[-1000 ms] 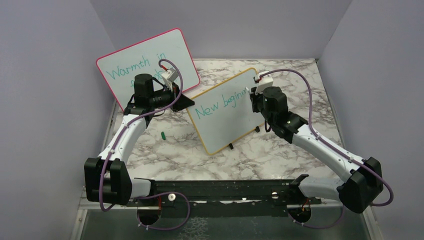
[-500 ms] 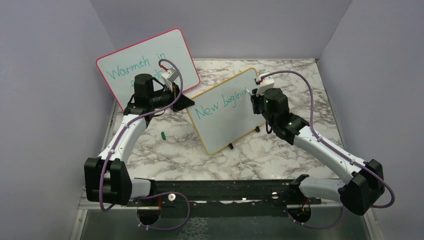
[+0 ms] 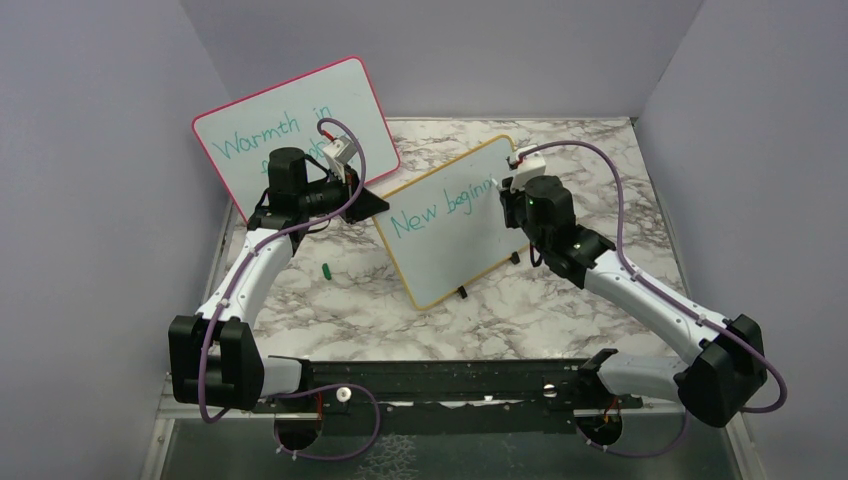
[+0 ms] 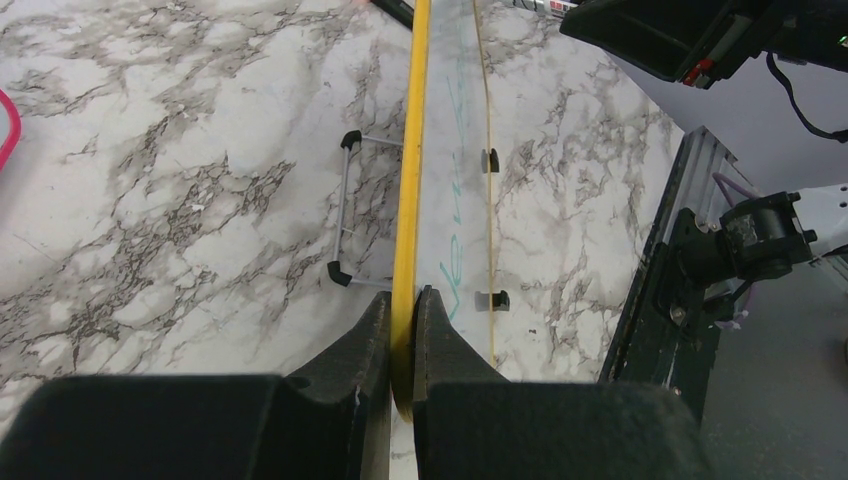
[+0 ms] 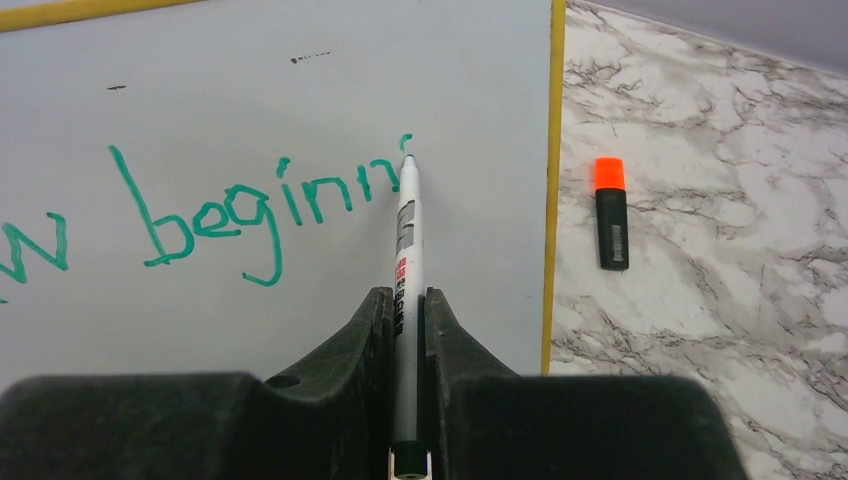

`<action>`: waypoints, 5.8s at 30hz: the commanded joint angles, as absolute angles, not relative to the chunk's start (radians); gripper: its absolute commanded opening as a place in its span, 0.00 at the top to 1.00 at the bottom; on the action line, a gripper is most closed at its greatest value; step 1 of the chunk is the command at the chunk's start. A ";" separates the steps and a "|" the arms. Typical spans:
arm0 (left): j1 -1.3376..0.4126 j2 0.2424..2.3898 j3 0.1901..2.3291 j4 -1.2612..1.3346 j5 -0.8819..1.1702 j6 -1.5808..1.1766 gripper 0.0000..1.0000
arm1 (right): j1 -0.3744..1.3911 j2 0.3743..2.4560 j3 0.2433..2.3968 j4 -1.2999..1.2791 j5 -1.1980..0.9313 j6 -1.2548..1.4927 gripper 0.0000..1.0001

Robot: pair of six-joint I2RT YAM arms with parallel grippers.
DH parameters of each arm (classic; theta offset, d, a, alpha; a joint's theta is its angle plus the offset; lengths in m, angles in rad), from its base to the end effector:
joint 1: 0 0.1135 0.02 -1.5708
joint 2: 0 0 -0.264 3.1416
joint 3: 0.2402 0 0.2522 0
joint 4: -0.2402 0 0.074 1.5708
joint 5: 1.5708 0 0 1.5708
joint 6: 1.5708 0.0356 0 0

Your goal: Write a sentence on the whiteboard

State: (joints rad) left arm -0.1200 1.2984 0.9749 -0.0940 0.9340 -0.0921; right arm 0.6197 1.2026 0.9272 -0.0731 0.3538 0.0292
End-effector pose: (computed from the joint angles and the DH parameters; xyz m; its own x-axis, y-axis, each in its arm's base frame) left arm 0.2818 -0.0628 0.3082 -0.4745 0.0021 -0.8803 0.7604 0.5047 -0.4087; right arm 0.2334 0.1514 0.3143 -0.2860 -0.1704 -0.9429 -0.2715 0.9581 -0.0908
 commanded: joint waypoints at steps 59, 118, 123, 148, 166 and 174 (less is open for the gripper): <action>-0.124 1.327 0.967 -0.154 0.847 -0.011 1.00 | 0.568 1.172 0.939 -0.042 0.280 0.020 1.00; -0.125 1.327 0.968 -0.155 0.848 -0.008 1.00 | 0.557 1.193 0.912 -0.043 0.271 0.051 1.00; -0.125 1.327 0.968 -0.155 0.848 -0.008 1.00 | 0.557 1.208 0.932 -0.021 0.275 0.038 1.00; -0.125 1.323 0.967 -0.156 0.842 -0.006 1.00 | 0.546 1.231 0.954 -0.042 0.314 0.042 1.00; -0.125 1.321 0.968 -0.156 0.839 -0.006 1.00 | 0.541 1.202 0.888 -0.087 0.312 0.080 1.00; -0.125 1.322 0.968 -0.156 0.838 -0.008 1.00 | 0.541 1.179 0.882 -0.099 0.334 0.081 1.00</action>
